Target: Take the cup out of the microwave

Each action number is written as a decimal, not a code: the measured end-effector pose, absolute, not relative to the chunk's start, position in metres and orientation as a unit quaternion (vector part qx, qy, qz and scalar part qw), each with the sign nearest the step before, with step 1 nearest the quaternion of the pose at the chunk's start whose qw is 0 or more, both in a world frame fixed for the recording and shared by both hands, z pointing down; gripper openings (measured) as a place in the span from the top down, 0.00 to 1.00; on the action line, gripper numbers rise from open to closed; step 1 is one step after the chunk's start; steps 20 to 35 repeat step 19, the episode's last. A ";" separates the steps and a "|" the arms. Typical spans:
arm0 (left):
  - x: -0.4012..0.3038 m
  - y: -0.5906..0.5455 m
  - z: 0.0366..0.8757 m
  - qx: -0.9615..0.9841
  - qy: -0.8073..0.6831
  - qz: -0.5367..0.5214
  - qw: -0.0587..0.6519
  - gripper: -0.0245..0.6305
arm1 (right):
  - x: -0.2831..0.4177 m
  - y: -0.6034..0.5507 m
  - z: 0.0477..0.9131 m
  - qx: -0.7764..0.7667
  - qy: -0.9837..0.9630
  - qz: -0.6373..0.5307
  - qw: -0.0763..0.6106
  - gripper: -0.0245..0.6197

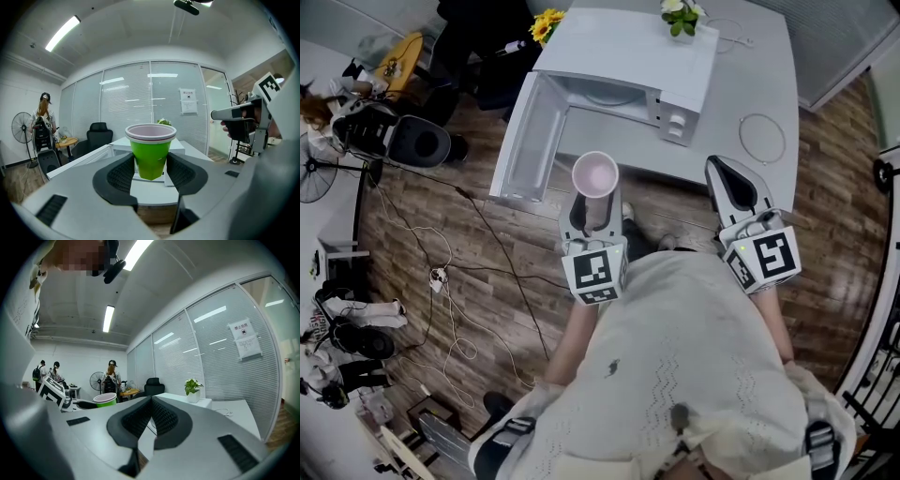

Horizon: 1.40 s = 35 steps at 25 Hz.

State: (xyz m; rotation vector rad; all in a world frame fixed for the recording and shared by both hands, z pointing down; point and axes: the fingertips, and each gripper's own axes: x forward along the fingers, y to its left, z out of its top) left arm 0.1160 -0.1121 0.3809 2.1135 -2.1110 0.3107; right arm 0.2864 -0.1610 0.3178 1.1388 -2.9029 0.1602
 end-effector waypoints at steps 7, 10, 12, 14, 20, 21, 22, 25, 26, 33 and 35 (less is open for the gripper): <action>0.110 -0.108 0.385 0.700 -0.703 0.108 0.069 0.60 | 0.283 -0.159 0.319 0.366 -0.929 0.055 0.015 0.95; 0.109 -0.108 0.387 0.700 -0.703 0.109 0.069 0.60 | 0.283 -0.159 0.321 0.366 -0.929 0.057 0.017 0.95; 0.108 -0.108 0.388 0.700 -0.703 0.109 0.069 0.60 | 0.280 -0.159 0.322 0.365 -0.929 0.057 0.019 0.95; 0.107 -0.108 0.390 0.699 -0.703 0.110 0.069 0.60 | 0.278 -0.159 0.324 0.363 -0.930 0.056 0.021 0.95; 0.103 -0.112 0.396 0.699 -0.703 0.113 0.071 0.60 | 0.274 -0.164 0.329 0.363 -0.930 0.056 0.022 0.95; 0.103 -0.112 0.396 0.699 -0.703 0.113 0.071 0.60 | 0.274 -0.164 0.329 0.363 -0.930 0.056 0.022 0.95; 0.103 -0.112 0.396 0.699 -0.703 0.113 0.071 0.60 | 0.274 -0.164 0.329 0.363 -0.930 0.056 0.022 0.95; 0.103 -0.112 0.396 0.699 -0.703 0.113 0.071 0.60 | 0.274 -0.164 0.329 0.363 -0.930 0.056 0.022 0.95; 0.103 -0.112 0.396 0.699 -0.703 0.113 0.071 0.60 | 0.274 -0.164 0.329 0.363 -0.930 0.056 0.022 0.95; 0.103 -0.112 0.396 0.699 -0.703 0.113 0.071 0.60 | 0.274 -0.164 0.329 0.363 -0.930 0.056 0.022 0.95; 0.103 -0.112 0.396 0.699 -0.703 0.113 0.071 0.60 | 0.274 -0.164 0.329 0.363 -0.930 0.056 0.022 0.95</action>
